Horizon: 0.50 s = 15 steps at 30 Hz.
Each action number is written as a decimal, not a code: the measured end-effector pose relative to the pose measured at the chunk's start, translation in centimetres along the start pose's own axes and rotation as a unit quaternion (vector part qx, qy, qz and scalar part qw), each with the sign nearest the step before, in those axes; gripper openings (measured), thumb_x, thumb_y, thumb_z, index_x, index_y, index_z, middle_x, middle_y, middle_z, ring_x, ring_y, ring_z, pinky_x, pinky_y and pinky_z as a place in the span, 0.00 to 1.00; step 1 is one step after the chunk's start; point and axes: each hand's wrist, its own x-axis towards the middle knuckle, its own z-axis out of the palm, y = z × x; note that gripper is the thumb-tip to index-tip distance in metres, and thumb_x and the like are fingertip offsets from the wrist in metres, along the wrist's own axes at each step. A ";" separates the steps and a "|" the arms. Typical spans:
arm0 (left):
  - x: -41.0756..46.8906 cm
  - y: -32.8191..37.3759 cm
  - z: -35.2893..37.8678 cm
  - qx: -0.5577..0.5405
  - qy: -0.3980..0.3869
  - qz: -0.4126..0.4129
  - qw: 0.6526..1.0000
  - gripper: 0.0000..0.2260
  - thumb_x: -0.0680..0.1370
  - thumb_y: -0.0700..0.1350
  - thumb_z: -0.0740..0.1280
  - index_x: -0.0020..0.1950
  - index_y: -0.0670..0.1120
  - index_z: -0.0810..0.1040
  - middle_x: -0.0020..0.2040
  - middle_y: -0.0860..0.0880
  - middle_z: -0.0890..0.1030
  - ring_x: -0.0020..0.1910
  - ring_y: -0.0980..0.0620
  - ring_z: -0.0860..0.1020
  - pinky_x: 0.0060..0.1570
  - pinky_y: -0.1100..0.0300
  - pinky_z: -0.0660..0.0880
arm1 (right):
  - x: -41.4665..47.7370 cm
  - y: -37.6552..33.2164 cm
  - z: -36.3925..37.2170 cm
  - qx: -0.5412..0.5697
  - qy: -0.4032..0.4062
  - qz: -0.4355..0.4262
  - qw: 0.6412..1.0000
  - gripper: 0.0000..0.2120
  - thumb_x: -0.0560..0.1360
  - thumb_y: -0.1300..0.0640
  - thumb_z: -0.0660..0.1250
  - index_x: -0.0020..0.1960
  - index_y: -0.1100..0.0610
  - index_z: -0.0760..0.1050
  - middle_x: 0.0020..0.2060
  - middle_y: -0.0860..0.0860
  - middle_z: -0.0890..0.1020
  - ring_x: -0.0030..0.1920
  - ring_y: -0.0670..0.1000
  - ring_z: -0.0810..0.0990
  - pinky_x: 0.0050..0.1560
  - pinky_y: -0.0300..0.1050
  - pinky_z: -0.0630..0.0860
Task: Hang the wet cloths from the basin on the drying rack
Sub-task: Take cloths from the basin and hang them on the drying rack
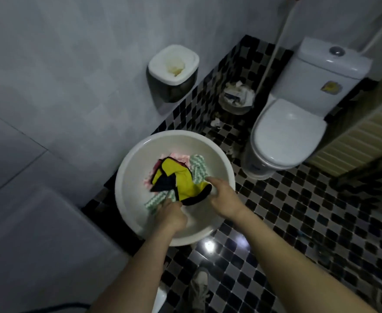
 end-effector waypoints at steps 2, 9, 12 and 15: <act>1.6 -0.6 0.5 0.009 -0.026 -0.029 0.999 0.26 0.78 0.39 0.57 0.76 0.52 0.63 0.79 0.49 0.51 0.77 0.41 0.54 0.72 0.46 0.61 | 3.5 0.2 0.9 -0.016 -0.024 0.019 0.999 0.29 0.75 0.65 0.61 0.75 0.52 0.64 0.73 0.60 0.63 0.73 0.60 0.64 0.72 0.47 0.61; 3.2 -2.3 0.9 0.028 0.008 -0.045 0.999 0.20 0.77 0.42 0.60 0.70 0.46 0.70 0.75 0.47 0.62 0.72 0.41 0.61 0.67 0.51 0.65 | 10.2 0.6 3.1 -0.101 -0.069 0.064 0.990 0.27 0.76 0.60 0.57 0.73 0.41 0.64 0.71 0.58 0.66 0.72 0.59 0.64 0.72 0.55 0.54; 3.7 -2.6 0.2 -0.079 0.117 -0.053 0.989 0.12 0.76 0.44 0.65 0.58 0.45 0.81 0.58 0.43 0.81 0.55 0.42 0.78 0.52 0.56 0.76 | 12.0 0.6 4.2 -0.151 -0.107 0.075 0.980 0.27 0.77 0.60 0.55 0.75 0.46 0.62 0.73 0.57 0.64 0.74 0.57 0.60 0.69 0.54 0.54; 3.1 -2.6 -1.2 -0.333 0.218 -0.066 0.915 0.08 0.74 0.36 0.67 0.45 0.46 0.84 0.45 0.45 0.84 0.38 0.50 0.80 0.35 0.64 0.75 | 12.5 0.5 4.7 -0.094 -0.051 0.078 0.991 0.20 0.76 0.63 0.56 0.66 0.53 0.74 0.67 0.57 0.74 0.67 0.61 0.70 0.67 0.49 0.61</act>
